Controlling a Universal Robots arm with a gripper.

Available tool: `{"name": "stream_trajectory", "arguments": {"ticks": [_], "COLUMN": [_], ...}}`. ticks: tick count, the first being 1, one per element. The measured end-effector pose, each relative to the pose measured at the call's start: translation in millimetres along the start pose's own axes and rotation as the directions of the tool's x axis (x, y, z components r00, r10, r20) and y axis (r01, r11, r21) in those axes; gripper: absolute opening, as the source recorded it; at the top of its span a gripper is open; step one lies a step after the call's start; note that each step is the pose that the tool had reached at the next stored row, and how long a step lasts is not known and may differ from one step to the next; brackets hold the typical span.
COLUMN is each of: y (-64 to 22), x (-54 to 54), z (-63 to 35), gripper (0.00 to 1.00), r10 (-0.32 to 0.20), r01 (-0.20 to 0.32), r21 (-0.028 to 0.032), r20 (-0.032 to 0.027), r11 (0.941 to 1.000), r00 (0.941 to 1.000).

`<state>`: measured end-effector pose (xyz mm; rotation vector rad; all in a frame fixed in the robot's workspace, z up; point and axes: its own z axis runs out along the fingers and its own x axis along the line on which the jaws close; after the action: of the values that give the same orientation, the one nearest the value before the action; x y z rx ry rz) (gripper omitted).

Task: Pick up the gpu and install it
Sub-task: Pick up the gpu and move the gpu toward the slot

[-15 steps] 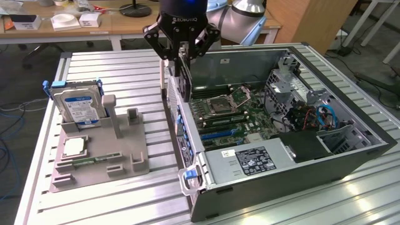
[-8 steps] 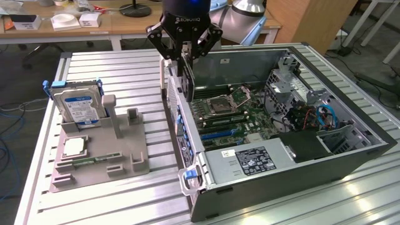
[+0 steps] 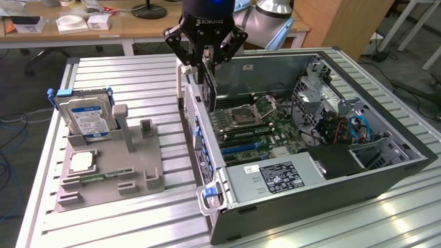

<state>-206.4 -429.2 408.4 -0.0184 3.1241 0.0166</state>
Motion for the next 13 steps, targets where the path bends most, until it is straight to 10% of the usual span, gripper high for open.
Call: {"name": "stream_trajectory", "arguments": {"ticks": [13], "y": [-0.2], "x": [-11.7], "z": [0.2], "gripper": [0.27], "r10": [0.0], "r01": [0.0], "r21": [0.0], "r20": [0.0001], "r11": [1.0], "r00": [1.0]}}
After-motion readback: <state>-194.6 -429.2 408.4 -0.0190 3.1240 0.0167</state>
